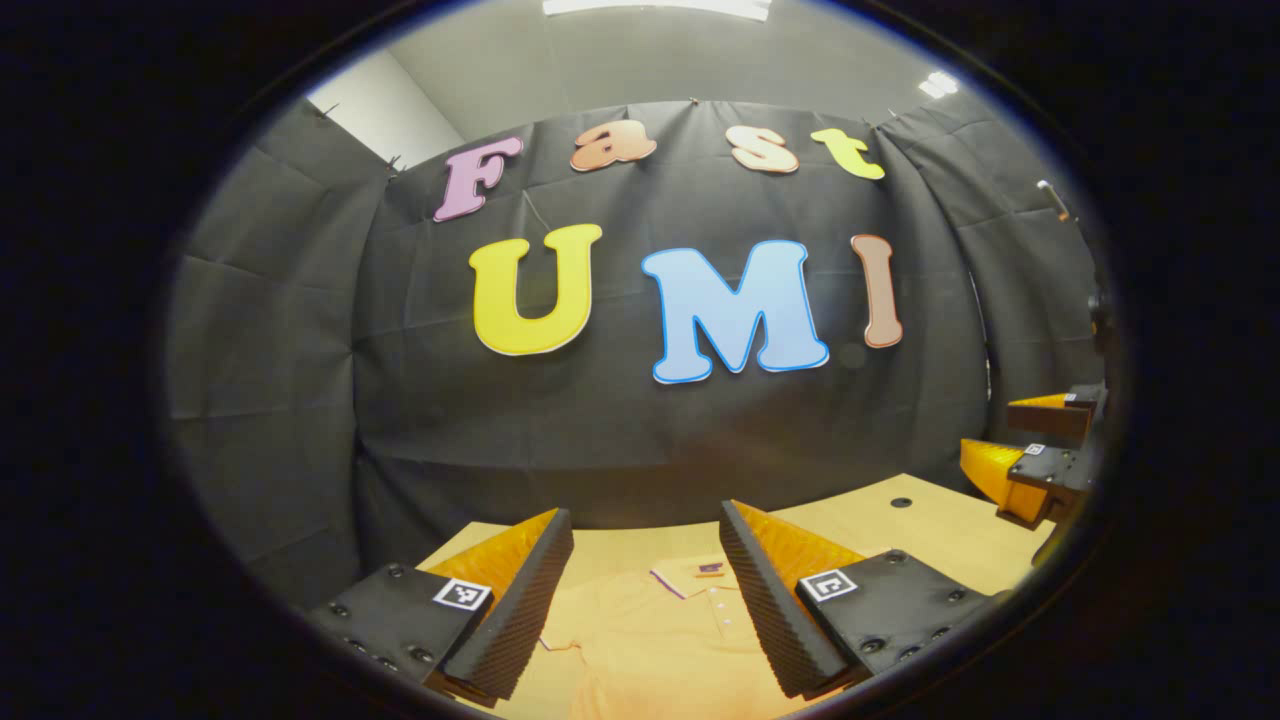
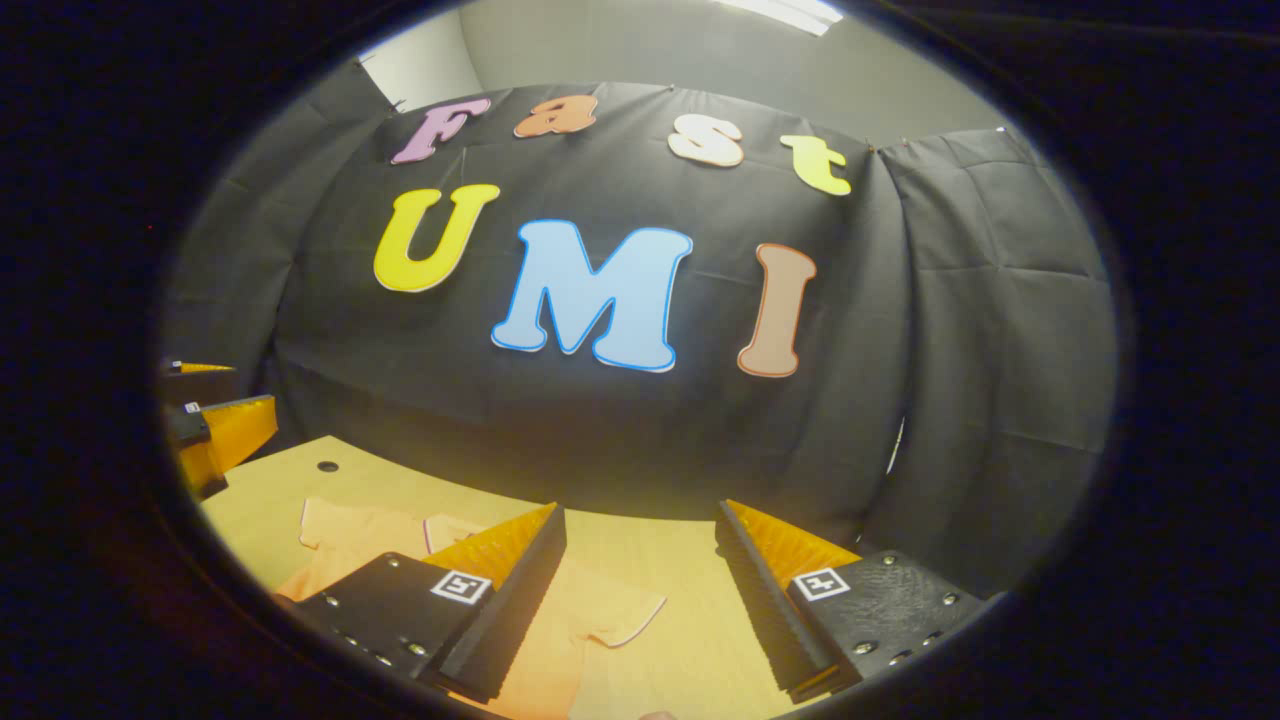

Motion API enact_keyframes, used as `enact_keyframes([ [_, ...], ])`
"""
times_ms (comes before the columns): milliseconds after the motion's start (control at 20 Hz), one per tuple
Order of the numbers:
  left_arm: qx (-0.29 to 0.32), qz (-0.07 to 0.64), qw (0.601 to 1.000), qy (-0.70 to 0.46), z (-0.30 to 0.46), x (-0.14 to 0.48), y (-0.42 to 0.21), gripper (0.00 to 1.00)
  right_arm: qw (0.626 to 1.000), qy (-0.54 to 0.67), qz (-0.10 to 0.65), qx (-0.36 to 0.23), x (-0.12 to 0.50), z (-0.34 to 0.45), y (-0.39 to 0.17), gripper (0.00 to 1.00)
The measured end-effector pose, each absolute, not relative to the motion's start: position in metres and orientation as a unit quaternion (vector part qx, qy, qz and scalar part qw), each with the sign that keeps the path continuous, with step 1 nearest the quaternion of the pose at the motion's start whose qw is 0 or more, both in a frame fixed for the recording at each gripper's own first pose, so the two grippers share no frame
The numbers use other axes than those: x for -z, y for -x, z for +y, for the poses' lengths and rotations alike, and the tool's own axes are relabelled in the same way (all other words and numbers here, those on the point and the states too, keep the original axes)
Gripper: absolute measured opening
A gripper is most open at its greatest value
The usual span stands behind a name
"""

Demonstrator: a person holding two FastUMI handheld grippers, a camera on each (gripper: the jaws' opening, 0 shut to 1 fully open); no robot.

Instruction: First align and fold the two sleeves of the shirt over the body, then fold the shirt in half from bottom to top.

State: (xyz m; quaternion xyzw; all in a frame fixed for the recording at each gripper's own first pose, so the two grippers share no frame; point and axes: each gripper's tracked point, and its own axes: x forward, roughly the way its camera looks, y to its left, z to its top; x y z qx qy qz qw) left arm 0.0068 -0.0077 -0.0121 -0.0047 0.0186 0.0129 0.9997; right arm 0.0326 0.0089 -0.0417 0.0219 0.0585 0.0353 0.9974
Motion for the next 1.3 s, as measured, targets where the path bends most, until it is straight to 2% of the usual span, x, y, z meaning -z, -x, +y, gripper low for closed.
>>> enact_keyframes([
  [400,-0.03,0.036,0.999,0.003,-0.002,0.025,-0.016,1.0,0.988,-0.047,0.139,-0.048,0.111,0.018,-0.092,0.94],
  [450,-0.034,0.041,0.999,0.004,-0.001,0.028,-0.018,0.97,0.987,-0.048,0.146,-0.048,0.12,0.018,-0.099,0.95],
  [600,-0.043,0.048,0.998,0.007,0.003,0.034,-0.019,0.97,0.982,-0.051,0.174,-0.046,0.146,0.019,-0.117,0.95],
  [650,-0.045,0.049,0.998,0.006,0.004,0.036,-0.019,0.93,0.98,-0.053,0.185,-0.046,0.156,0.019,-0.122,0.95],
  [700,-0.047,0.05,0.998,0.005,0.004,0.037,-0.019,0.97,0.978,-0.055,0.197,-0.045,0.166,0.019,-0.128,0.94],
  [850,-0.05,0.057,0.997,0.006,0.005,0.044,-0.018,0.93,0.969,-0.064,0.234,-0.044,0.197,0.022,-0.14,0.95],
  [1000,-0.059,0.061,0.996,0.005,0.009,0.047,-0.016,1.0,0.958,-0.074,0.272,-0.042,0.231,0.025,-0.153,0.95],
  [1300,-0.066,0.065,0.996,0.006,0.008,0.051,-0.012,1.0,0.932,-0.107,0.344,-0.033,0.29,0.029,-0.168,0.95],
])
